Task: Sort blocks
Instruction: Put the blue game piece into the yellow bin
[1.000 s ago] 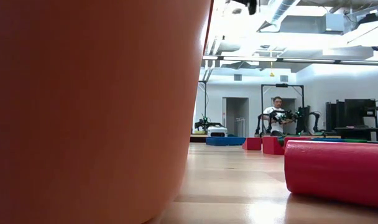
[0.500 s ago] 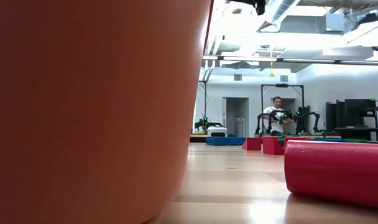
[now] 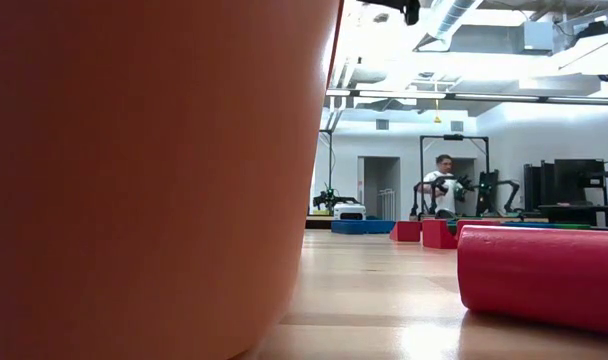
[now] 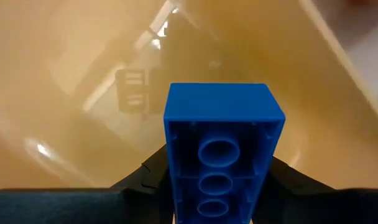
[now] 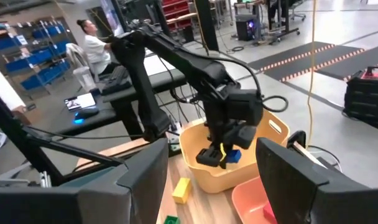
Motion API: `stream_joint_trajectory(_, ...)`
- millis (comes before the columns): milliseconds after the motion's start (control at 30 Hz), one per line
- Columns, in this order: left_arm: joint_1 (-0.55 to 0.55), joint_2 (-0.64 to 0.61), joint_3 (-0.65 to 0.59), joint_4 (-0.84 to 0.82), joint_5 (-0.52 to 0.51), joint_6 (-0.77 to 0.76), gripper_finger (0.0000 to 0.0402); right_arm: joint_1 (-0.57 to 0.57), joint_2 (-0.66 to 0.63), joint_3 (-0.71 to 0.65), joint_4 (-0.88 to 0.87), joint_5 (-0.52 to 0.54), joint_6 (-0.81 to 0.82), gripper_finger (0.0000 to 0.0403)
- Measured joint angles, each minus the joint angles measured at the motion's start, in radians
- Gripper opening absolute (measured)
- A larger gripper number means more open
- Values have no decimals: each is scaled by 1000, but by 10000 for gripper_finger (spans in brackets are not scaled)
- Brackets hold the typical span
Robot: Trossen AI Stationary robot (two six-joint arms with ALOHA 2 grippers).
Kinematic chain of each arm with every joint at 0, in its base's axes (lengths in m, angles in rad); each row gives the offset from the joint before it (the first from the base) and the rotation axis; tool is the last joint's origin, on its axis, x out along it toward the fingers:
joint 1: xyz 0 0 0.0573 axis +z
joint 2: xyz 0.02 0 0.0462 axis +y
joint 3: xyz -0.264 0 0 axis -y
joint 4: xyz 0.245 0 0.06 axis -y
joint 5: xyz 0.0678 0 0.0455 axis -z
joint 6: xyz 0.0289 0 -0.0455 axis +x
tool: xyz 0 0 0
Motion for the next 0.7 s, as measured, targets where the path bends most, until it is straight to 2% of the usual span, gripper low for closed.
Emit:
stream_joint_trajectory(200,4,11,0,1,-46,125,132,1,0,0,2,0,3,255)
stream_joint_trajectory(500,87,11,0,18,-79,210,132,1,0,0,10,0,3,255)
stream_joint_trajectory(700,94,11,0,50,-114,295,132,1,0,0,13,0,3,255)
